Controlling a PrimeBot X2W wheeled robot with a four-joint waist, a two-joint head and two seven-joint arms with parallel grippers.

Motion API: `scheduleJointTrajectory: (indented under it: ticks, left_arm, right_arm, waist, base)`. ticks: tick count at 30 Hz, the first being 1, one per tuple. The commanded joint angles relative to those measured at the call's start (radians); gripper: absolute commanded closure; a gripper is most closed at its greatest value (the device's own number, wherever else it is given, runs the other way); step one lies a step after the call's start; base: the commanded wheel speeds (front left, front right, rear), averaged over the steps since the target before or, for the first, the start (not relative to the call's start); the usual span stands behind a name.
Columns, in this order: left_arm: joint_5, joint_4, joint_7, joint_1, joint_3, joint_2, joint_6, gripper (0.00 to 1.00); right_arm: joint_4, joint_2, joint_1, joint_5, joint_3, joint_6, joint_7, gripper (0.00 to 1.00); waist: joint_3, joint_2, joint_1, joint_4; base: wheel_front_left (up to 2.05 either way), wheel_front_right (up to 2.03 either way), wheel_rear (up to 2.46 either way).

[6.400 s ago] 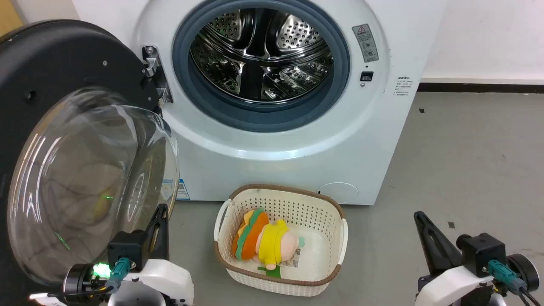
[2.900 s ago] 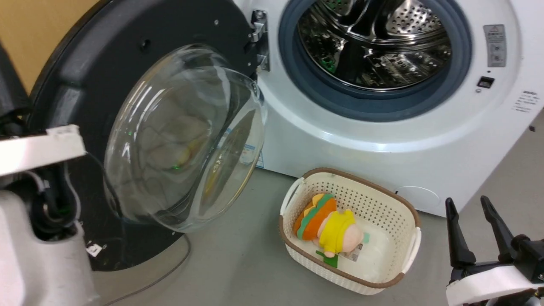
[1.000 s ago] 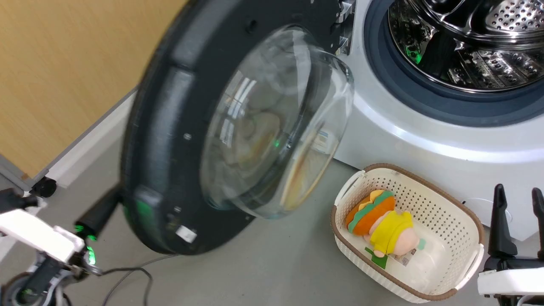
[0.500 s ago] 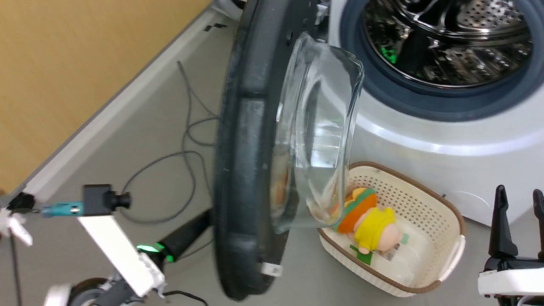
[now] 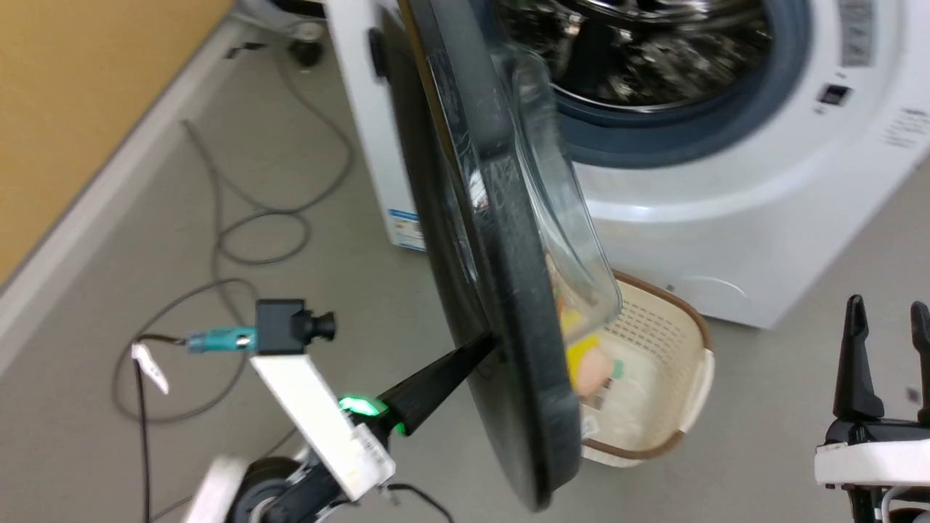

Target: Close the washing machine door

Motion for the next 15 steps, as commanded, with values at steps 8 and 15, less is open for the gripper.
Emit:
scheduleJointTrajectory:
  ticks: [8, 15]
  left_arm:
    - [-0.006, 0.078, -0.176, -0.109, -0.121, -0.033, -0.005, 1.0]
    - [0.01, 0.161, -0.341, -0.166, -0.233, -0.037, -0.005, 1.0]
  right_arm:
    - [0.002, 0.001, -0.035, 0.009, 0.0, 0.001, -0.004, 0.0]
    - [0.004, 0.001, -0.049, 0.02, 0.012, 0.001, -0.004, 0.0]
  waist:
    - [0.044, 0.0, 0.0, -0.137]
    - [0.059, 0.0, 0.0, -0.203]
  base:
    - [0.0, 0.0, 0.0]
    - [0.0, 0.0, 0.0]
